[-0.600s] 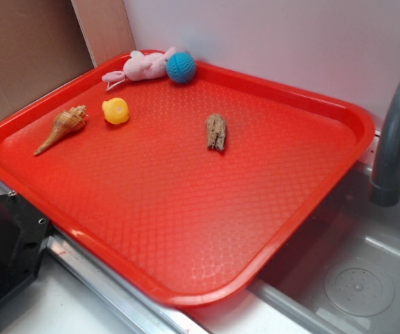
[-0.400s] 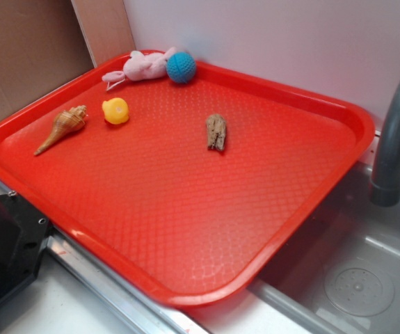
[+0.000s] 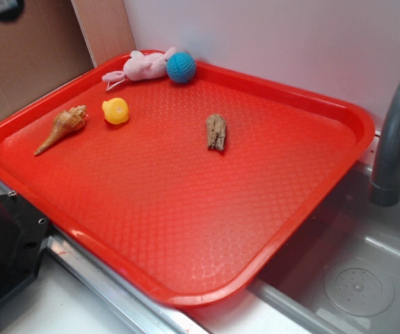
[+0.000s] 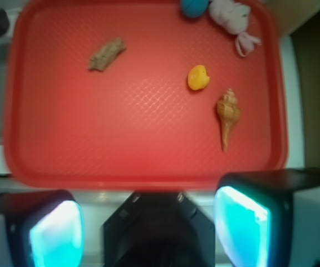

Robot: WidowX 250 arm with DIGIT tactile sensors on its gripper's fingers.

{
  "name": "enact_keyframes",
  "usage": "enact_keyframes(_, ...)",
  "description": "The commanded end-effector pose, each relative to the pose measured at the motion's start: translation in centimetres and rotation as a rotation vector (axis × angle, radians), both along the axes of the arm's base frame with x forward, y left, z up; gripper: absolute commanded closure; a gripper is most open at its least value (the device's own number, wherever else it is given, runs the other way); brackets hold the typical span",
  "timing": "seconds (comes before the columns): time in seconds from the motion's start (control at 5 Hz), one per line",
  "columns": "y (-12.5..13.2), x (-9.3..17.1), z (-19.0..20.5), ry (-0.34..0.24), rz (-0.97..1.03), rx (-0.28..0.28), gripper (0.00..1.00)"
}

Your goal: Grab the shell.

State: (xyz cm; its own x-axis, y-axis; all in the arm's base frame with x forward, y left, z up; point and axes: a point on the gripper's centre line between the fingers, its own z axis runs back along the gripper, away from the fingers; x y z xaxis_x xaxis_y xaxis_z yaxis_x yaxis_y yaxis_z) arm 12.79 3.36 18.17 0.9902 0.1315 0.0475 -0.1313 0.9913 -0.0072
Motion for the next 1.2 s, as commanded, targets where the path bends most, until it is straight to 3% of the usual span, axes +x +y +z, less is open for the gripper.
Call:
enact_keyframes(0.0, 6.8, 2.6, -8.4, -0.05, -0.089, -0.04, 0.0)
enact_keyframes(0.4, 8.4, 5.3, -15.8, 0.034, -0.129, -0.044, 0.0)
enact_keyframes(0.6, 7.3, 6.4, -17.0, 0.057, -0.148, -0.009, 0.0)
enact_keyframes(0.8, 6.9, 6.3, -17.3, 0.064, -0.099, 0.01, 0.74)
enact_keyframes(1.0, 6.8, 6.1, -17.0, 0.073, -0.093, 0.001, 1.0)
